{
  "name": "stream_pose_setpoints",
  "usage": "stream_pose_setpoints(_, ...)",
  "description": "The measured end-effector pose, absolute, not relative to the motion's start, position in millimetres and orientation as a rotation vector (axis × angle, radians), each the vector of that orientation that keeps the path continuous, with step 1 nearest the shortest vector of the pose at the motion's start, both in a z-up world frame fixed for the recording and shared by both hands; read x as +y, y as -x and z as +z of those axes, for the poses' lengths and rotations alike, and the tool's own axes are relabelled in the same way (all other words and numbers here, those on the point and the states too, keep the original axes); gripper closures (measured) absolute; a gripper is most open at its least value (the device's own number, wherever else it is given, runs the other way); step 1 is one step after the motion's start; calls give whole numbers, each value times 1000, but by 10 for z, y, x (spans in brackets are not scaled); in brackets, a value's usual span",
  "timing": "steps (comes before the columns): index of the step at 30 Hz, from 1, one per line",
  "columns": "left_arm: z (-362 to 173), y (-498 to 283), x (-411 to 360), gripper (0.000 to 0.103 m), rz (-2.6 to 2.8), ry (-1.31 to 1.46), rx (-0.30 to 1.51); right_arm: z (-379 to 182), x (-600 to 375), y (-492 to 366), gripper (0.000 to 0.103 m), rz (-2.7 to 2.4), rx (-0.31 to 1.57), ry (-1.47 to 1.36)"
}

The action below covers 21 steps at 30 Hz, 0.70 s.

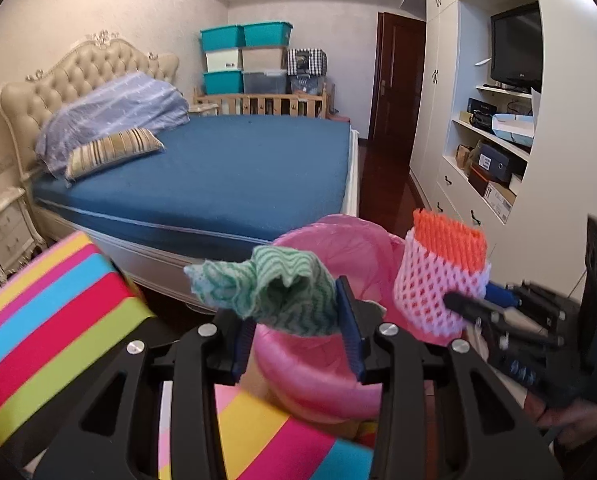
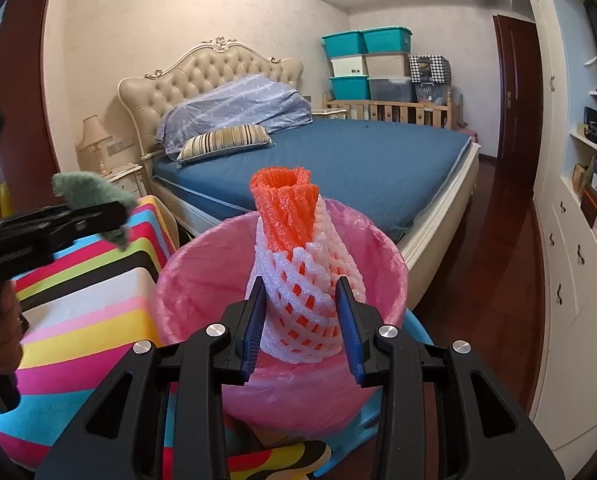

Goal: Collect trash
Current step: 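Carry both items to the pink wastebasket and open both tools to drop them, then move both tools back over the table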

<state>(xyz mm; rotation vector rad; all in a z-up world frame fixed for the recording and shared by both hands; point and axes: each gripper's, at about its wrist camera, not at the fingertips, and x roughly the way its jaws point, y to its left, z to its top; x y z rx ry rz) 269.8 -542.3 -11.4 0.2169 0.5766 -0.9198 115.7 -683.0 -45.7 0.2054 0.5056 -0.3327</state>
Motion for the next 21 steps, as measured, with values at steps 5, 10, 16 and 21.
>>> stream_pose_setpoints(5,-203,-2992,-5664,30,-947,-101,687,-568,-6885,-1102,30,-329,509,-212)
stream_pose_setpoints(10,1,-3014,-5435,18,-879,-97,611,-539,-6856,-950,30,-360,484,-223)
stream_pose_setpoints(16,354,-2792,-4566,5,-739,-75,486,-363,-6579,-736,25,-341,445,-208)
stream_pose_setpoints(21,418,-2490,-3813,5,-676,-67,471,-221,-6110,-740,19,-242,428,-193)
